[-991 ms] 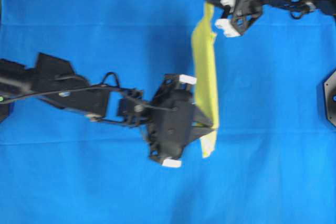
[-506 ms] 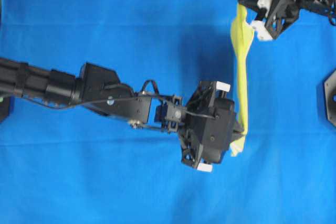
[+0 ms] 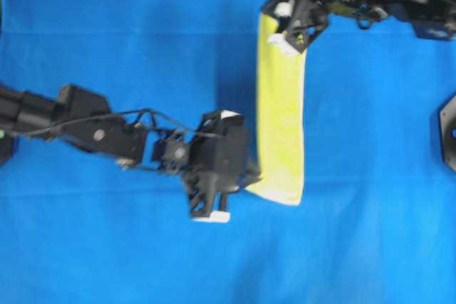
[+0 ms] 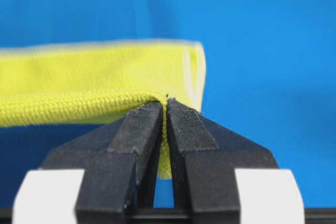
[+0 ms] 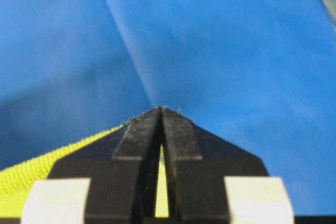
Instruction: Fold the yellow towel.
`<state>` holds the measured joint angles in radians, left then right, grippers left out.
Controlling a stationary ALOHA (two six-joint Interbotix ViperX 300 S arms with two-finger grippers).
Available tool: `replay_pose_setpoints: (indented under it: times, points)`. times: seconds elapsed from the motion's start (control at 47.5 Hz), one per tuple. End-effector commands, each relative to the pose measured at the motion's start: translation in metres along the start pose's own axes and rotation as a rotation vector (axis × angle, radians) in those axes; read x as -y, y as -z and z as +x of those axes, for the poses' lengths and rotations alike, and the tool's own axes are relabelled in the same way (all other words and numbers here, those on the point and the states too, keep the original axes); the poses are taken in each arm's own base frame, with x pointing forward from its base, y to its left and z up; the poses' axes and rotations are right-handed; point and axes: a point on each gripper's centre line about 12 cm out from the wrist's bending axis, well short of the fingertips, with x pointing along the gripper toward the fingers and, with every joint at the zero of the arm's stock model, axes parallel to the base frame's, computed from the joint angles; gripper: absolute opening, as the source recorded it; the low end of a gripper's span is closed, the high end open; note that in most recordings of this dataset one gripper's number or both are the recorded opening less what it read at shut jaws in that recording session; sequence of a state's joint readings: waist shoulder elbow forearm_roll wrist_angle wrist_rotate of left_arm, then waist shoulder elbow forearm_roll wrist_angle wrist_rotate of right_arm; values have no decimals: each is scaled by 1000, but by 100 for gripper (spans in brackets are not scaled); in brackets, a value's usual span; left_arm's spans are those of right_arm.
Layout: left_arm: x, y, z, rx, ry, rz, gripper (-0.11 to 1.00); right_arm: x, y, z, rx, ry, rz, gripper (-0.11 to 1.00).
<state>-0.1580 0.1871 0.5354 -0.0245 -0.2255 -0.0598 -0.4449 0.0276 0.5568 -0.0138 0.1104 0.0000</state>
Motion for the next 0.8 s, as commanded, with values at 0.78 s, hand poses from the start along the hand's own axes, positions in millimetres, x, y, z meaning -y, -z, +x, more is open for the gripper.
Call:
replay_pose_setpoints:
  times: [0.78]
  points:
    - [-2,-10,-7,46,-2,-27,38,-24,-7,15,-3,-38,-142,14]
